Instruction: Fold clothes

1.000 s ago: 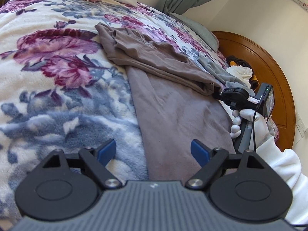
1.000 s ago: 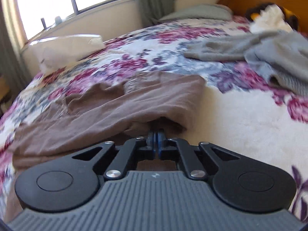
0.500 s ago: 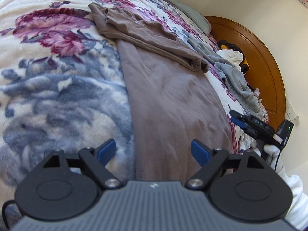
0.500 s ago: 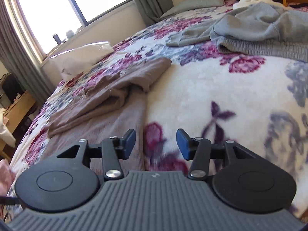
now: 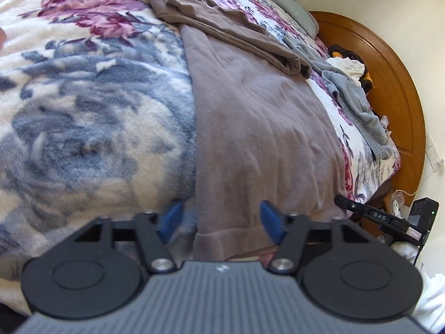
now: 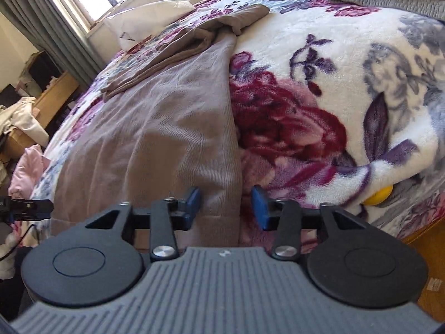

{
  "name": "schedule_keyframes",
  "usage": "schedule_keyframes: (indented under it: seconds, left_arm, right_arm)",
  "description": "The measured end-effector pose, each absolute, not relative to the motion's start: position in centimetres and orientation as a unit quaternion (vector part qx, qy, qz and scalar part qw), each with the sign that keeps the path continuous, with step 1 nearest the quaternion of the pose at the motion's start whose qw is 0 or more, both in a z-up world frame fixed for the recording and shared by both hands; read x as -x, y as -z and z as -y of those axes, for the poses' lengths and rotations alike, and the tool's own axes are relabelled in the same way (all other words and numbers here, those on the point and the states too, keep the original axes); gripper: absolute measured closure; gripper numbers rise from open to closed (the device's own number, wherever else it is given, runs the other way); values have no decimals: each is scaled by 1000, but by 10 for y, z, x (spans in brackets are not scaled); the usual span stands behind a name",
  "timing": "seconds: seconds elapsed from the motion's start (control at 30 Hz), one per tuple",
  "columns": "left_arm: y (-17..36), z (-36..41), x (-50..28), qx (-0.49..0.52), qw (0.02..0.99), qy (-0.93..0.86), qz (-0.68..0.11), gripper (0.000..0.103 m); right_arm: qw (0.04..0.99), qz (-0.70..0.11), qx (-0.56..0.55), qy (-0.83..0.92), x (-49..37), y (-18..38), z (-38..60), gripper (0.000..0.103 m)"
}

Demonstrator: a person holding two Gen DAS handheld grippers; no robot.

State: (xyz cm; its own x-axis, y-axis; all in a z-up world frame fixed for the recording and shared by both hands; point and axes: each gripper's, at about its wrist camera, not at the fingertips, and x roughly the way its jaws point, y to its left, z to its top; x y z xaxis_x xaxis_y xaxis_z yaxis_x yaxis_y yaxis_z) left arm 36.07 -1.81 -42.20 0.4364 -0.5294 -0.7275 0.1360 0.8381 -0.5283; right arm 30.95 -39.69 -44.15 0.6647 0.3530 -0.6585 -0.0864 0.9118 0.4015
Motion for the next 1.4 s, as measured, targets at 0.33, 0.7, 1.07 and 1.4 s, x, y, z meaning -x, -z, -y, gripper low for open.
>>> schedule_keyframes:
  seconds: [0.33,0.7,1.07,1.4]
  left_arm:
    - [367,-18,-334,295,837,186,-421,102]
    - [286,-50,-284,345,854,197,-335,102]
    - [255,-57,-275,344,851,208,-338,102]
    - [269,-63,-349,364,837,173,-370,102]
  right_arm:
    - [923,-312,-180,-135,-281,376,390,100]
    - [933,-241,-165,-210,-223,285,371,100]
    - [928,-219,-183,-240,-198,234,379,100]
    - [914,-231,-260,-207,-268,258,391,100]
